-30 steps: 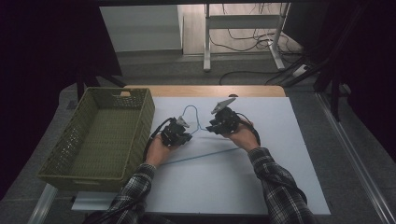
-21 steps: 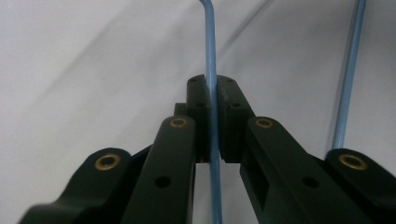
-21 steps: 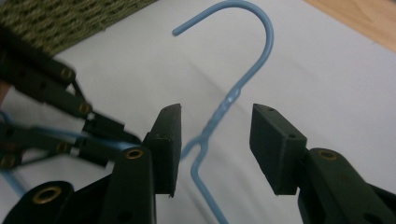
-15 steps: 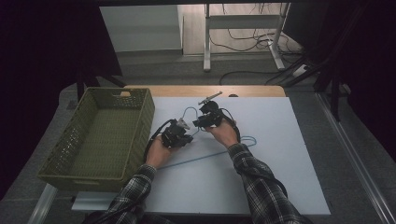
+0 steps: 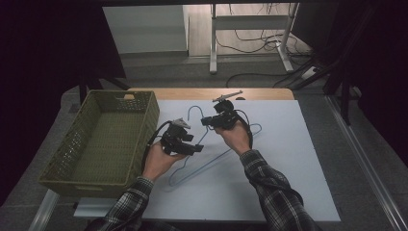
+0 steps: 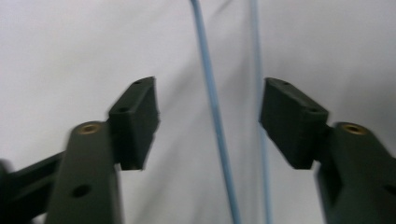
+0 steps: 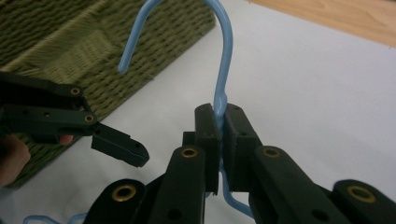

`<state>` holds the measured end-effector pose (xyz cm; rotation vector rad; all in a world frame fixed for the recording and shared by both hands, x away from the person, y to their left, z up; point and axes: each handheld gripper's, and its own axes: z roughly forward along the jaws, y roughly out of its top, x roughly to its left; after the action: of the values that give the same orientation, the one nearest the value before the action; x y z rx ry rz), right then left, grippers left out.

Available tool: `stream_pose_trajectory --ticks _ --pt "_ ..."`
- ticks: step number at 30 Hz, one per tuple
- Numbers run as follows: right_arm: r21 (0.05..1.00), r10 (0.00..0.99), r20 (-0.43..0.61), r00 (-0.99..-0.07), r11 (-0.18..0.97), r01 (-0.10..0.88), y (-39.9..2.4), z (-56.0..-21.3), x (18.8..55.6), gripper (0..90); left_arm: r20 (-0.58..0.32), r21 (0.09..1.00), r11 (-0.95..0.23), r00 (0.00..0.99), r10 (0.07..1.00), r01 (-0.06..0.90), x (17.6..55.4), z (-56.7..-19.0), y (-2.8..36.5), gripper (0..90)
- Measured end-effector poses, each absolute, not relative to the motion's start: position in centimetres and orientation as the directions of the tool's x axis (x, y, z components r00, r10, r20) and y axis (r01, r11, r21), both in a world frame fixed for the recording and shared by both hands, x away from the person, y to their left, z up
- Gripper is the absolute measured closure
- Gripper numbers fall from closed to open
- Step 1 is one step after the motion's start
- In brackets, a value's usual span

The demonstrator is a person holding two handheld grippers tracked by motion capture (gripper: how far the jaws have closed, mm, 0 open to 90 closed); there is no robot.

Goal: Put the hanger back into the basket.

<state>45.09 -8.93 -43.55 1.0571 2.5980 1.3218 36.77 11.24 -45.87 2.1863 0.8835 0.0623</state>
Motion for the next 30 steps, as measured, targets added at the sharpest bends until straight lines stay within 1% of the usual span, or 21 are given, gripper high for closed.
stream_pose_trajectory --ticks 3,4,5,7,8,9,10,11,12,13,15,17,18,20,21,24,26,28,29,30 --pt "0.739 0.584 0.250 -0.772 0.400 0.542 -9.2 -43.0 44.4 85.4 -0.238 0.666 -0.478 0.770 0.591 0.573 36.2 -45.3 11.3 34.7" --pt "0.750 0.574 0.243 -0.782 0.399 0.527 -9.6 -42.5 43.4 85.3 -0.251 0.660 -0.486 0.778 0.576 0.573 35.8 -45.1 11.2 39.8" --pt "0.750 0.574 0.243 -0.782 0.399 0.527 -9.6 -42.5 43.4 85.3 -0.251 0.660 -0.486 0.778 0.576 0.573 35.8 -45.1 11.2 42.2" --pt "0.762 0.566 0.233 -0.790 0.398 0.511 -10.0 -42.1 41.9 85.3 -0.266 0.656 -0.494 0.787 0.557 0.571 35.4 -44.9 11.2 49.8" --pt "0.763 0.566 0.233 -0.791 0.397 0.510 -10.1 -42.1 41.6 85.3 -0.297 0.656 -0.486 0.789 0.538 0.578 35.2 -45.0 11.1 51.9" --pt "0.763 0.566 0.233 -0.791 0.397 0.510 -10.1 -42.1 41.6 85.3 -0.297 0.656 -0.486 0.789 0.538 0.578 35.2 -45.0 11.1 53.6" --pt "0.771 0.555 0.238 -0.797 0.391 0.503 -10.4 -42.0 40.7 85.3 -0.331 0.651 -0.480 0.789 0.518 0.588 35.1 -45.0 11.1 58.4" --pt "0.771 0.555 0.238 -0.797 0.391 0.503 -10.4 -42.0 40.7 85.3 -0.331 0.651 -0.480 0.789 0.518 0.588 35.1 -45.0 11.1 59.4" --pt "0.780 0.544 0.229 -0.807 0.394 0.487 -10.5 -41.8 40.1 85.3 -0.361 0.649 -0.467 0.783 0.506 0.601 35.1 -45.0 11.0 61.8" --pt "0.780 0.541 0.230 -0.809 0.395 0.486 -10.5 -41.7 39.9 85.3 -0.371 0.644 -0.467 0.782 0.501 0.605 35.1 -45.0 10.9 64.5" --pt "0.789 0.528 0.225 -0.819 0.395 0.471 -10.5 -41.6 39.5 85.3 -0.374 0.636 -0.473 0.780 0.502 0.609 35.2 -45.0 10.8 68.4" --pt "0.794 0.516 0.228 -0.826 0.393 0.464 -10.4 -41.5 39.3 85.3 -0.385 0.634 -0.471 0.779 0.495 0.613 35.2 -45.0 10.8 75.3" --pt "0.796 0.512 0.221 -0.830 0.396 0.457 -10.3 -41.6 39.2 85.2 -0.386 0.628 -0.480 0.781 0.491 0.613 35.1 -45.0 10.7 80.9" --pt "0.797 0.507 0.216 -0.834 0.402 0.451 -10.2 -41.6 39.1 85.2 -0.368 0.614 -0.483 0.768 0.524 0.624 35.0 -45.0 10.6 85.0" --pt "0.799 0.503 0.216 -0.837 0.402 0.447 -10.2 -41.7 39.1 85.1 -0.362 0.610 -0.478 0.759 0.541 0.632 34.9 -45.0 10.7 86.5" --pt "0.801 0.487 0.222 -0.845 0.403 0.443 -10.2 -41.8 39.3 84.3 -0.384 0.613 -0.454 0.746 0.544 0.647 35.0 -45.2 11.0 87.3" --pt "0.802 0.474 0.207 -0.856 0.418 0.426 -10.3 -41.6 39.4 82.5 -0.388 0.613 -0.447 0.741 0.549 0.652 35.0 -45.1 11.0 87.5" --pt "0.800 0.472 0.182 -0.862 0.439 0.409 -10.4 -41.2 39.6 72.2 -0.385 0.613 -0.439 0.734 0.559 0.656 35.0 -44.8 11.3 87.5" --pt "0.800 0.472 0.182 -0.862 0.439 0.409 -10.4 -41.2 39.6 72.2 -0.384 0.614 -0.436 0.732 0.563 0.658 35.0 -44.6 11.4 87.5" --pt "0.801 0.466 0.155 -0.871 0.457 0.387 -10.8 -40.5 39.7 68.6 -0.380 0.616 -0.429 0.726 0.573 0.661 35.0 -44.2 11.6 87.5"
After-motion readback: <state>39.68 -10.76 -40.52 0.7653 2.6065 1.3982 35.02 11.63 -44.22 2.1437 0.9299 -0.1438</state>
